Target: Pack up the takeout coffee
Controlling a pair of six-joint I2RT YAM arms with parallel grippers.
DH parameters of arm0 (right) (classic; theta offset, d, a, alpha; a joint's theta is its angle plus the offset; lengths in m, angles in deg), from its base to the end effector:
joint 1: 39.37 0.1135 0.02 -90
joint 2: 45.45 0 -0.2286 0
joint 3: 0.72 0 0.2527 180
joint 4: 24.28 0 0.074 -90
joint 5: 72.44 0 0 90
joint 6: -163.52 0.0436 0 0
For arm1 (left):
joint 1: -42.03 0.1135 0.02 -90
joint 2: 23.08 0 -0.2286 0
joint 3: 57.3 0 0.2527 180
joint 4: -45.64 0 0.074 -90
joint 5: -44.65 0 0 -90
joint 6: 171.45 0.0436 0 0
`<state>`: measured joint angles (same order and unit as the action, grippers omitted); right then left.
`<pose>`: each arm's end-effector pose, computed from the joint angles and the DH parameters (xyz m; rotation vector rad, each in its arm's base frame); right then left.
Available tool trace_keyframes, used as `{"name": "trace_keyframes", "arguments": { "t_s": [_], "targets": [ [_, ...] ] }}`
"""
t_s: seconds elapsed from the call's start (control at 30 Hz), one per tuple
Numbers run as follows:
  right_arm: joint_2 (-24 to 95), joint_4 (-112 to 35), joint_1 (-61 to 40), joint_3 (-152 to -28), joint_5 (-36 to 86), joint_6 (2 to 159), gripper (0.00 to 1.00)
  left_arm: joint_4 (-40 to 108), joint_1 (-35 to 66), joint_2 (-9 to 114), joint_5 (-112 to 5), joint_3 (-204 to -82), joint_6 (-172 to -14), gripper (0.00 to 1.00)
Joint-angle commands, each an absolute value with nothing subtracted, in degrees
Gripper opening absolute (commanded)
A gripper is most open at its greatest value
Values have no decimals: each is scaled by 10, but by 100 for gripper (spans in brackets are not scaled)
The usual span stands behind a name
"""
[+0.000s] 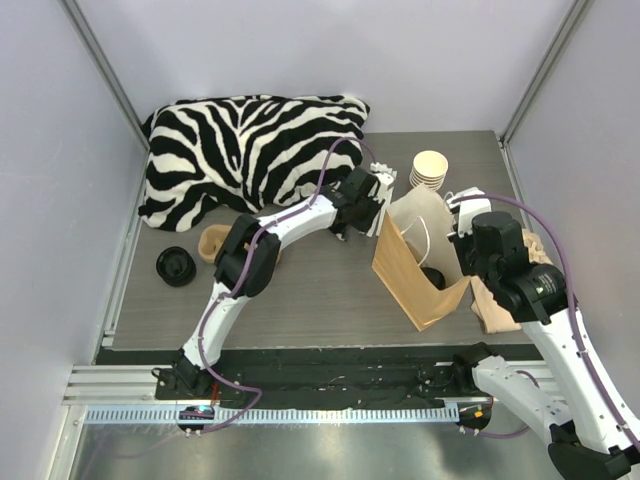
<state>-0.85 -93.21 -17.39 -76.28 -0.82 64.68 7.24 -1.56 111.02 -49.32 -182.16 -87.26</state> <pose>0.1580 0.0490 0.3330 -0.4165 2.1640 -0.2304 0.3656 -0.3522 0.1503 0.8263 2.3130 -0.4750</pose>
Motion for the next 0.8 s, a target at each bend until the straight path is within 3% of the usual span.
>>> {"name": "trace_keyframes", "arguments": {
  "t_s": [0.0,0.3,0.77],
  "targets": [
    [-20,-916,-177,-764,-16,653,1,92,-28,1099,-465,-1809,-869,23],
    [-25,-915,-177,-767,2,657,1,89,-31,1101,-417,-1793,-853,22],
    [-30,-920,-177,-767,24,660,1,124,-40,1048,-404,-1727,-828,29]
  ]
}}
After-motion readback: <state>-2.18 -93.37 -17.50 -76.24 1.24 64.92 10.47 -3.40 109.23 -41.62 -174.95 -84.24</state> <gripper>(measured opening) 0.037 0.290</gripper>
